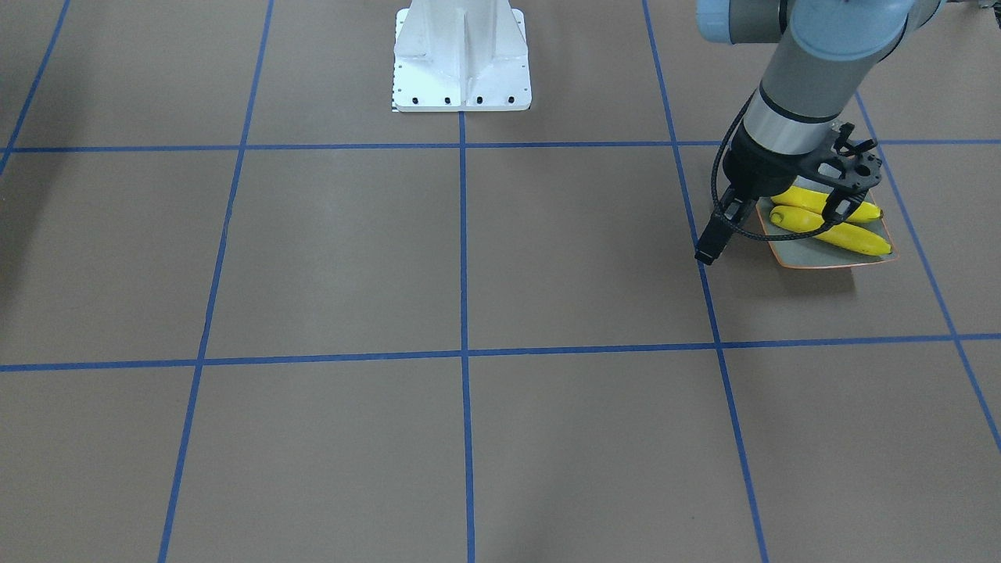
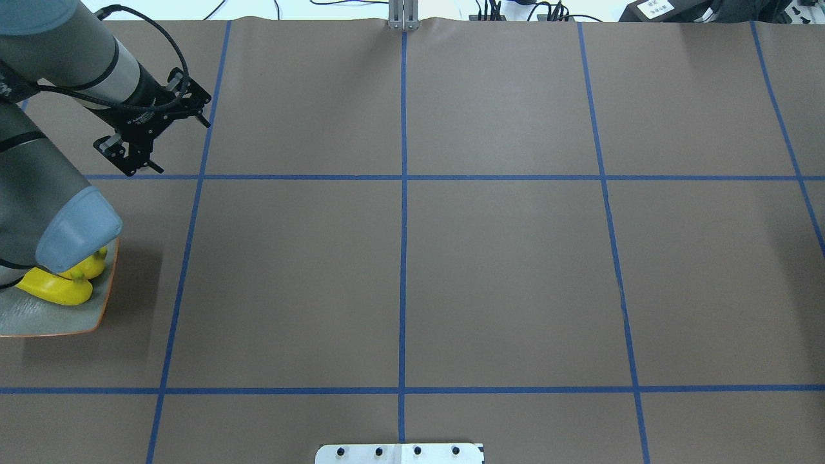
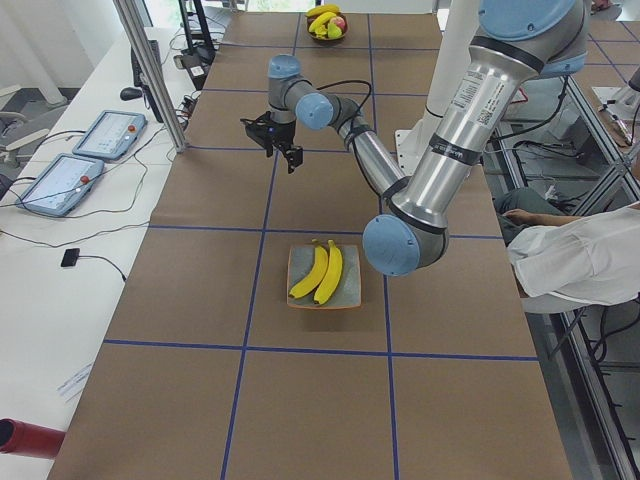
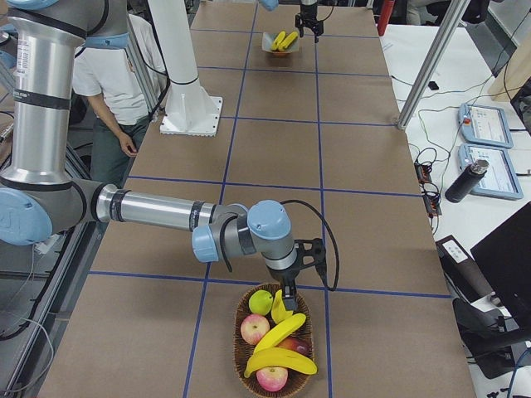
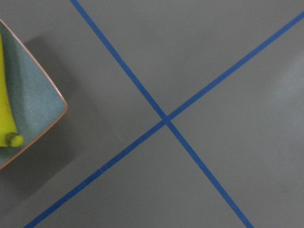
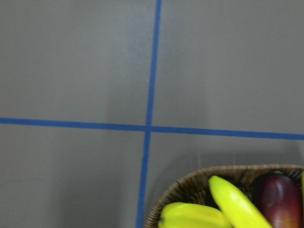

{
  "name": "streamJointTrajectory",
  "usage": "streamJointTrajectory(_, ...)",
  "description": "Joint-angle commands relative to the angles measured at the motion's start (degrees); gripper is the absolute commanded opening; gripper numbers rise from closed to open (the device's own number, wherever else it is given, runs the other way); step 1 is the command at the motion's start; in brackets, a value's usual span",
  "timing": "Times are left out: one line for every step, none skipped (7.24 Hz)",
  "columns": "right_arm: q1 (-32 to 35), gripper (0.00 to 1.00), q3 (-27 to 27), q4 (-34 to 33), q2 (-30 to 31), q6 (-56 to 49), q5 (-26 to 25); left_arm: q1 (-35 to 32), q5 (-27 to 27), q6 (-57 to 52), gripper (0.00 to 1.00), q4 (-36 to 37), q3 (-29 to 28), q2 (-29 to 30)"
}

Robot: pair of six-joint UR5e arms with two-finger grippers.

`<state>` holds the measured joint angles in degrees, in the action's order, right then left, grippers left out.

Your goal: Transfer all bananas from basket to plate

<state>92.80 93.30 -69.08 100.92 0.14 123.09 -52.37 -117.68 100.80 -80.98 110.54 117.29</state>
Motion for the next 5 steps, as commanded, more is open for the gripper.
streamJointTrajectory(1.5, 1.00, -5.4, 1.9, 1.6, -3.7, -4.9, 0.2, -0.1, 1.1, 1.00, -2.6, -0.2, 0.1)
streamJointTrajectory(1.6, 0.98, -8.5, 5.2, 2.0, -3.4, -4.2, 0.4, -0.2, 1.1, 1.00, -2.8, -0.1, 0.2)
streamJointTrajectory(2.1, 0.93, -11.3, 6.9, 1.9, -3.4, -2.5, 0.4, -0.1, 1.1, 1.00, -2.8, -0.1, 0.1)
streamJointTrajectory(2.3, 0.89, -12.3, 7.7, 2.0, -3.5, -2.5, 0.4, -0.1, 1.1, 1.00, -2.8, -0.1, 0.1)
streamJointTrajectory(2.3, 0.87, -13.9, 7.9, 1.5, -3.7, -2.5, 0.4, -0.2, 1.1, 1.00, -2.8, -0.1, 0.1)
